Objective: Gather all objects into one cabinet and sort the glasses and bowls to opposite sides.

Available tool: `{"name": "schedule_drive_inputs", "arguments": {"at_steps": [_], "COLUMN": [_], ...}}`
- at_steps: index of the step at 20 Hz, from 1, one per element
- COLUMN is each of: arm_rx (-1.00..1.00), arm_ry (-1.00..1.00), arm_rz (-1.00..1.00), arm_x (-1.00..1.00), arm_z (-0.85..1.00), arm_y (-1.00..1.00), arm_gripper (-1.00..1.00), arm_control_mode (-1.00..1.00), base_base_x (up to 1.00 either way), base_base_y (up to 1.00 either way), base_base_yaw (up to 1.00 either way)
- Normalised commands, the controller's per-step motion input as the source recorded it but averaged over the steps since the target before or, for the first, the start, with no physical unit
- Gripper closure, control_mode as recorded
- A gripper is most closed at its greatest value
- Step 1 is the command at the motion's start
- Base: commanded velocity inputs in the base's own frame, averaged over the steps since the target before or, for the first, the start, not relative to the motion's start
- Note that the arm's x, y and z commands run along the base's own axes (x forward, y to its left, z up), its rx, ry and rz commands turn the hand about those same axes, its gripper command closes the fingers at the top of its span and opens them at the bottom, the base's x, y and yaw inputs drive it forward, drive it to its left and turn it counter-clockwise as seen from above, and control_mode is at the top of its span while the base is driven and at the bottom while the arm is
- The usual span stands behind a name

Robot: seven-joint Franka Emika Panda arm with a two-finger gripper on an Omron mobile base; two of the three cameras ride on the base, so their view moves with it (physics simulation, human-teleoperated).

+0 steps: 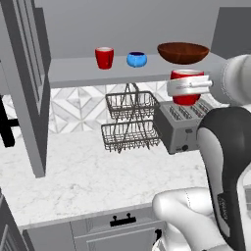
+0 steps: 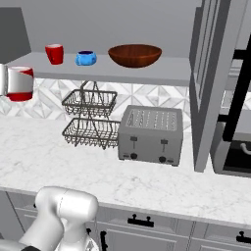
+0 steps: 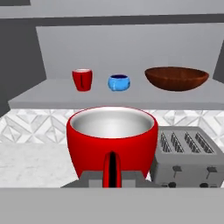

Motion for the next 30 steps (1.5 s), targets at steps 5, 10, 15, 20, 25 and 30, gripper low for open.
{"name": "schedule_drive_inputs", "arguments": {"at_steps": [5,10,15,20,25,30], "arm_rx": [0.0,0.0,0.0,0.0,0.0,0.0], "arm_ry": [0.08,-0.01,-0.01,0.0,-0.02,-0.06], "arm_rz": [0.0,0.0,0.0,0.0,0.0,0.0], "arm_x": [0.94,0.34,0.45,0.66,0.56,0.54], "arm_z": [0.0,0.01,0.01,0.0,-0.09,-0.27], "arm_y": [0.29,0.34,0.32,0.09,0.02,0.0], "arm_gripper": [1.0,1.0,1.0,1.0,1.0,1.0], "arm_control_mode": [-1.0,-1.0,-1.0,-1.0,-1.0,-1.0], "base_base_x": [0.0,0.0,0.0,0.0,0.0,0.0], "base_base_y": [0.0,0.0,0.0,0.0,0.0,0.0], "base_base_yaw": [0.0,0.0,0.0,0.0,0.0,0.0]}}
